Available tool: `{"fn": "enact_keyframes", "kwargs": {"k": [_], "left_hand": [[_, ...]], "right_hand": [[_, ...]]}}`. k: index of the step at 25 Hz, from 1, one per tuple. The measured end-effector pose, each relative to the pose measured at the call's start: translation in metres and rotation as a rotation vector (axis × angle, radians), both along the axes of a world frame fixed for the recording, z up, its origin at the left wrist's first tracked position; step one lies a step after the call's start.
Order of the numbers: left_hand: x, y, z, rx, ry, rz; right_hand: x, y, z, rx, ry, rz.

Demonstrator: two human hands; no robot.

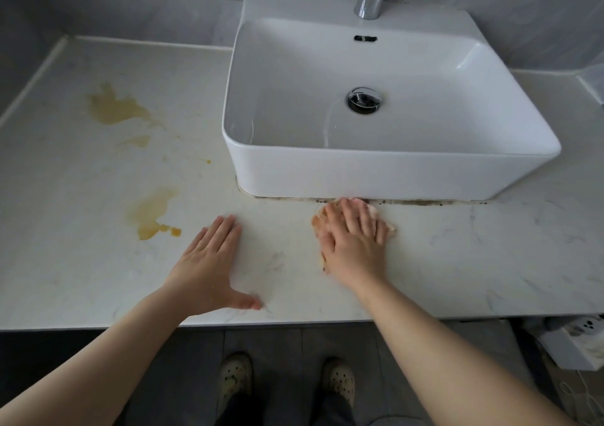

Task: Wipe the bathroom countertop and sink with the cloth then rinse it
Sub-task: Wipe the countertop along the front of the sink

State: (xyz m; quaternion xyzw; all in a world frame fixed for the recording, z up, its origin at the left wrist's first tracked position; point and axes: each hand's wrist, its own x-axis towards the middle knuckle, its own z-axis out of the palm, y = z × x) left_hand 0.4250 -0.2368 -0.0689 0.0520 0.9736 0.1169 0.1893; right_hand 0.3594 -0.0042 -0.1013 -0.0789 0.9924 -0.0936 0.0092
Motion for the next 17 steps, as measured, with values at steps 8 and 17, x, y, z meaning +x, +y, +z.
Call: {"fn": "enact_keyframes", "kwargs": {"k": [8,17], "left_hand": [[0.003,0.012,-0.005,-0.034,0.137,0.051],[0.025,0.061,-0.027,-0.121,0.275,0.105]], "right_hand": [[0.023,0.043,-0.002,0.081,0.037,0.225],[0.079,0.033,0.000,0.062,0.013,0.274]]}}
